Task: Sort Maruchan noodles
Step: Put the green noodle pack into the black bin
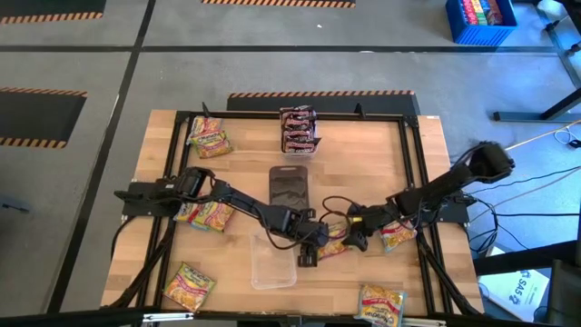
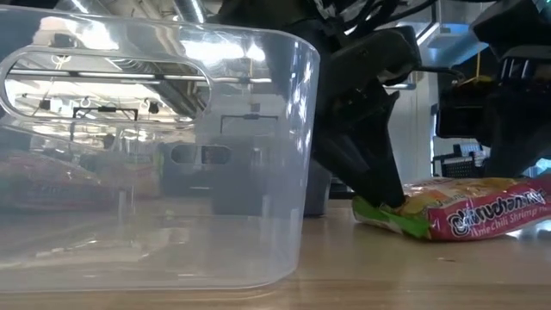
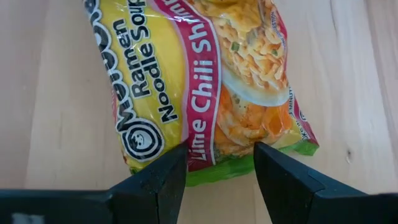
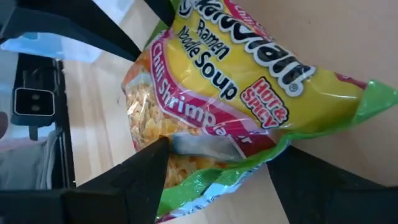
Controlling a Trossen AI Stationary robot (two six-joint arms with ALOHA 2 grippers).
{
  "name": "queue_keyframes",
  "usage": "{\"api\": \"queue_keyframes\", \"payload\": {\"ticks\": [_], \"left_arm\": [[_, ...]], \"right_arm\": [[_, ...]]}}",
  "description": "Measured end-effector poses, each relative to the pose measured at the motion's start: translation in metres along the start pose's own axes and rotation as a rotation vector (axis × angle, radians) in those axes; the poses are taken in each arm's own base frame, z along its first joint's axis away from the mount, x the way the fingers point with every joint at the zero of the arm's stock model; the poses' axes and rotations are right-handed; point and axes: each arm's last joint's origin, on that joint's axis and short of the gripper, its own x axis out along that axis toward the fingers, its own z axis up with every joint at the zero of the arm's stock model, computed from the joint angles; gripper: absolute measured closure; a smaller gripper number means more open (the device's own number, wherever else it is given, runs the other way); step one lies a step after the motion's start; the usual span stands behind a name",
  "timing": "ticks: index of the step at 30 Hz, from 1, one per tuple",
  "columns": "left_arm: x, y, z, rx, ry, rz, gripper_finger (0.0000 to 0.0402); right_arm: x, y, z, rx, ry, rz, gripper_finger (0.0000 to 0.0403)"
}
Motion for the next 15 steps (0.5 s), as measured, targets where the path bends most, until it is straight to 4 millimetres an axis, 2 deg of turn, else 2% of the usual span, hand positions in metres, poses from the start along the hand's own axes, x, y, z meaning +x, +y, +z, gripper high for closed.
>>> {"api": "queue_keyframes", "payload": {"ticks": [6,15], "left_arm": [[0.0,0.0,0.0,0.005,0.001,0.003,0.0221],[-0.002,-0.015,-0.003,0.078,-0.021,0.041,0.0221]], "right_arm": [[0.001,0.0,0.001,-0.045,-0.048,-0.017,0.0143],[0.0,0.006,0.007,-0.053,-0.123,0.02,0.0143]]}}
